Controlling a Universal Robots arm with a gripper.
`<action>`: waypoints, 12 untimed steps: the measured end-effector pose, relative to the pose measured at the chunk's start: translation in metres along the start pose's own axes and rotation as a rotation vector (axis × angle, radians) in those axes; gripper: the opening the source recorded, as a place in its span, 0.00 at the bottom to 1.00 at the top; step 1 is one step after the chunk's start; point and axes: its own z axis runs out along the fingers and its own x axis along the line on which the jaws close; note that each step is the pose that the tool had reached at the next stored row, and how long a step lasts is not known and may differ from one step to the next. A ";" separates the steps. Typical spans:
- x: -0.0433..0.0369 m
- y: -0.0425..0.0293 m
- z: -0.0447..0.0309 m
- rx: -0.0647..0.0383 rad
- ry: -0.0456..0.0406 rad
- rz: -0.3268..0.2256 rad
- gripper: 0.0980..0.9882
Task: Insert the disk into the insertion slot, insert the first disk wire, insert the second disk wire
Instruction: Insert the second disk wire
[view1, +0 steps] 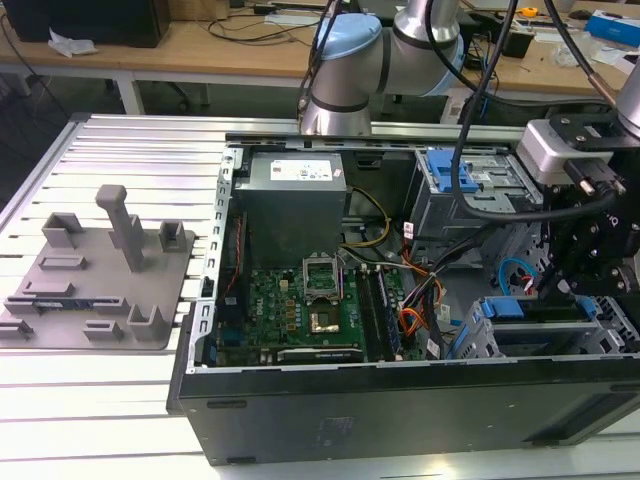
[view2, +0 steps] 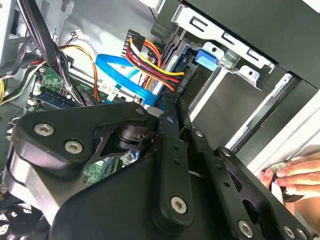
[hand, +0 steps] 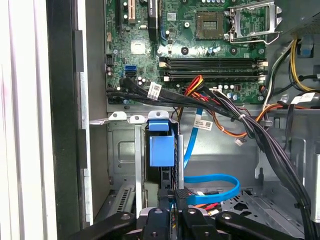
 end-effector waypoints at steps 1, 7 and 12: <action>0.0000 0.0000 -0.0001 0.000 0.0000 0.000 0.07; 0.0002 -0.0001 0.0016 -0.005 0.0024 0.055 0.07; -0.0011 -0.0009 0.0018 -0.005 0.0023 0.056 0.07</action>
